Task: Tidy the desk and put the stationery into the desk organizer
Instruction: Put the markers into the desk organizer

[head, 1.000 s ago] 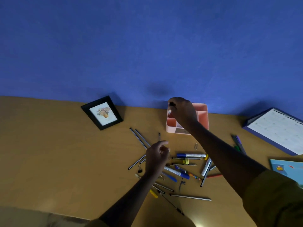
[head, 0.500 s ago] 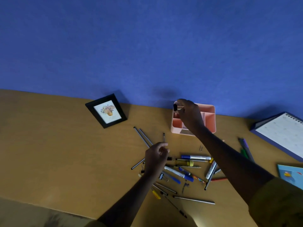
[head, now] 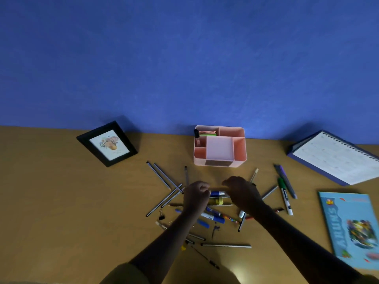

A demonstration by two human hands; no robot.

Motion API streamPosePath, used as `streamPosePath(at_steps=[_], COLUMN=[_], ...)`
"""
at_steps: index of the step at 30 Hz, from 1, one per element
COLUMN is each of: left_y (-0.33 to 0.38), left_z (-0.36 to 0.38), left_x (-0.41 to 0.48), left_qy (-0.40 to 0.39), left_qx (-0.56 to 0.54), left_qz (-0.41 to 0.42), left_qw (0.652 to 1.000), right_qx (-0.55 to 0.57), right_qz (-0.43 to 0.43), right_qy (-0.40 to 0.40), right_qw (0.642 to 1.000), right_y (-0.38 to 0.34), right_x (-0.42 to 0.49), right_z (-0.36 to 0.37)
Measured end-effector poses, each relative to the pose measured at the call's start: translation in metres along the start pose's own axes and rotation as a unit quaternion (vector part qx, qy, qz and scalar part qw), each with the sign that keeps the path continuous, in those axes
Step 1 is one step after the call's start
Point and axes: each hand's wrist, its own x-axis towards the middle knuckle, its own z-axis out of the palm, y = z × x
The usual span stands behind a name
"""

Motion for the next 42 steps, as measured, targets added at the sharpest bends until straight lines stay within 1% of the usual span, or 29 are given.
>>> streamPosePath(at_steps=[2,5,7,11,16,19,23,27,29,32,35,36,38,40,42], left_y=[0.004,0.007,0.009,0.013,0.018,0.018,0.024,0.04,0.047,0.057,0.064,0.066,0.073,0.077,0.079], left_z=[0.004,0.008,0.009,0.008,0.003,-0.002,-0.007,-0.017,-0.023,-0.032,-0.041,-0.044,-0.05,-0.056,-0.062], left_x=[0.0,0.001,0.001,0.003,0.002,0.002,0.001,-0.007,-0.009,-0.008,-0.006,-0.005,-0.004,-0.001,0.002], left_qy=[-0.004,-0.003,-0.004,-0.008,-0.006,-0.009,-0.017,-0.044,-0.028,0.029,0.089,0.101,0.115,0.136,0.158], left_qx=[-0.011,-0.023,-0.027,-0.035,-0.057,-0.093,-0.182,-0.302,-0.325,-0.286,-0.147,-0.103,-0.05,-0.028,-0.031], left_qz=[-0.008,-0.017,-0.027,-0.034,-0.05,-0.067,-0.073,-0.07,-0.052,-0.014,0.088,0.126,0.186,0.218,0.233], left_qw=[1.0,1.0,0.999,0.999,0.997,0.993,0.98,0.95,0.944,0.958,0.981,0.982,0.974,0.966,0.959], right_qx=[-0.046,-0.111,-0.133,-0.147,-0.144,-0.097,0.02,0.106,0.139,0.19,0.224,0.233,0.233,0.217,0.213], right_qz=[-0.012,-0.02,-0.027,-0.048,-0.04,-0.023,-0.003,-0.012,-0.028,-0.051,-0.073,-0.078,-0.1,-0.12,-0.118], right_qy=[-0.002,0.023,0.041,0.042,0.024,0.035,0.057,0.077,0.093,0.146,0.199,0.209,0.222,0.224,0.224], right_qw=[0.999,0.993,0.99,0.987,0.989,0.994,0.998,0.991,0.986,0.969,0.951,0.947,0.942,0.942,0.944], right_y=[0.005,0.01,0.009,0.008,0.008,0.007,-0.006,-0.021,-0.028,-0.038,-0.052,-0.057,-0.063,-0.066,-0.068], right_x=[-0.006,-0.009,-0.01,-0.008,-0.007,-0.006,-0.007,-0.008,-0.007,-0.002,0.007,0.011,0.018,0.025,0.033], right_z=[0.012,0.024,0.026,0.024,0.017,0.009,-0.008,-0.023,-0.031,-0.047,-0.065,-0.071,-0.082,-0.088,-0.093])
